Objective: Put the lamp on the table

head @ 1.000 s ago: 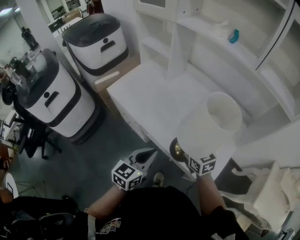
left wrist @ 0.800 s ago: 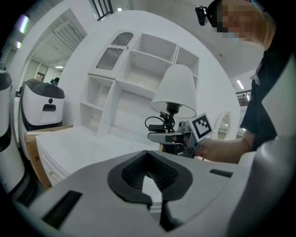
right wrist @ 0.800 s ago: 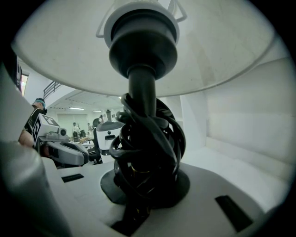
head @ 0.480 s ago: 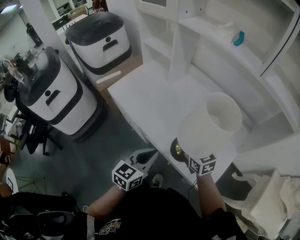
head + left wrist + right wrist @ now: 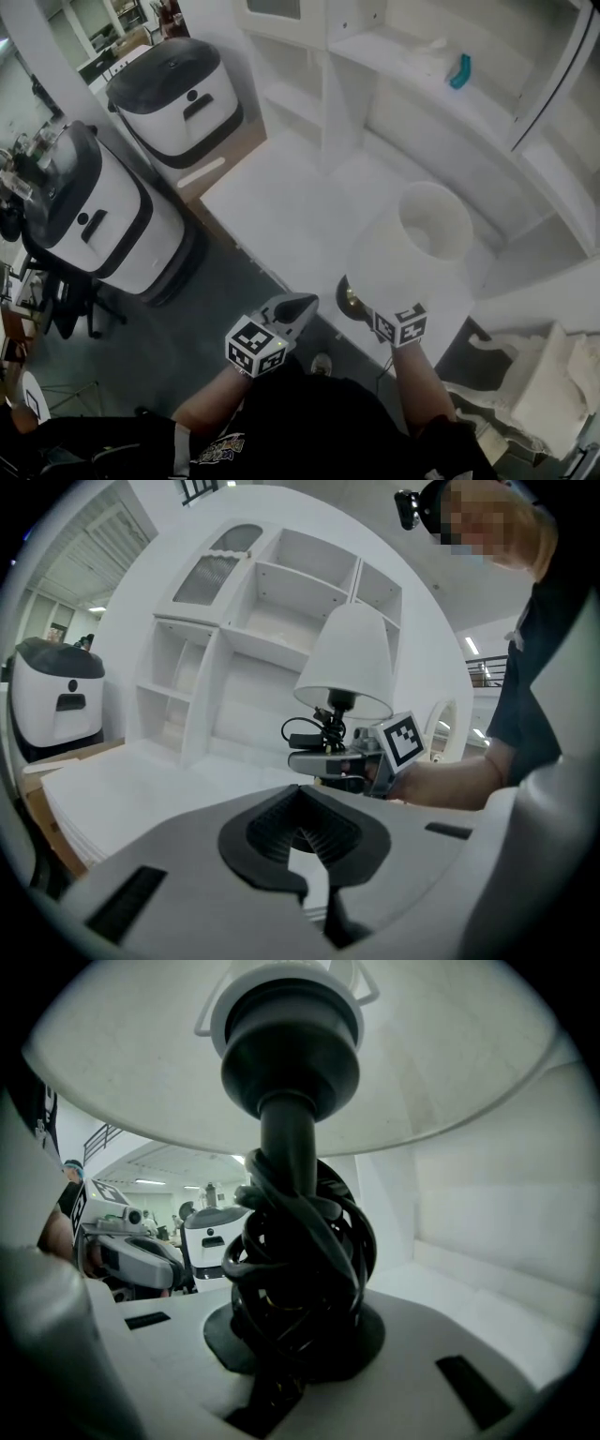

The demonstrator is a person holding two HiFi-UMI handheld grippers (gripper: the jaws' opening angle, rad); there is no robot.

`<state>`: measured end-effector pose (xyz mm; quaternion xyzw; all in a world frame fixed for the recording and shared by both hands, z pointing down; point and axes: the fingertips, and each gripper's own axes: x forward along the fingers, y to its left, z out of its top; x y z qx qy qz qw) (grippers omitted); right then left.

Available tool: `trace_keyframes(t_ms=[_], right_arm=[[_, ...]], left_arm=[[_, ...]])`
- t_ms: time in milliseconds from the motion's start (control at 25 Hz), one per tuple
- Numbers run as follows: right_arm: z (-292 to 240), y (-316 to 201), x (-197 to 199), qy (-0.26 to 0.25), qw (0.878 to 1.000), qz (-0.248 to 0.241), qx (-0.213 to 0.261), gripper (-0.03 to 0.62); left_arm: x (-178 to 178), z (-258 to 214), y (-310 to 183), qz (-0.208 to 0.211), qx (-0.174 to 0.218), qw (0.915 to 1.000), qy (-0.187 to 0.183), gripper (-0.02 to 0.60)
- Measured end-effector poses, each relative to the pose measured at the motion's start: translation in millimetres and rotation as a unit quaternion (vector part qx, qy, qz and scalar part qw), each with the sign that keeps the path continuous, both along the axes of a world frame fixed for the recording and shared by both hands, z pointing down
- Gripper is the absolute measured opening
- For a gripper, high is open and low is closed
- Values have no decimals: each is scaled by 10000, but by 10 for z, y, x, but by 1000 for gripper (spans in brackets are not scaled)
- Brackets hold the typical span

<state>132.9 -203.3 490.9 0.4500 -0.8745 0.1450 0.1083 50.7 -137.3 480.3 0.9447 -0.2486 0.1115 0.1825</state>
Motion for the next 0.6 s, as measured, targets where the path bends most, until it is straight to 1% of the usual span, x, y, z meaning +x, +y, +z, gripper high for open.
trace_keyframes(t_ms=[320,600], right_arm=[[101,-452,9,-17,9996,291,26,49],[223,-807,-9,-19,9990,455,36,49]], left_arm=[[105,27,-424,564,54,9984,50,3],[123,87,-759,866,17,9962,92,3]])
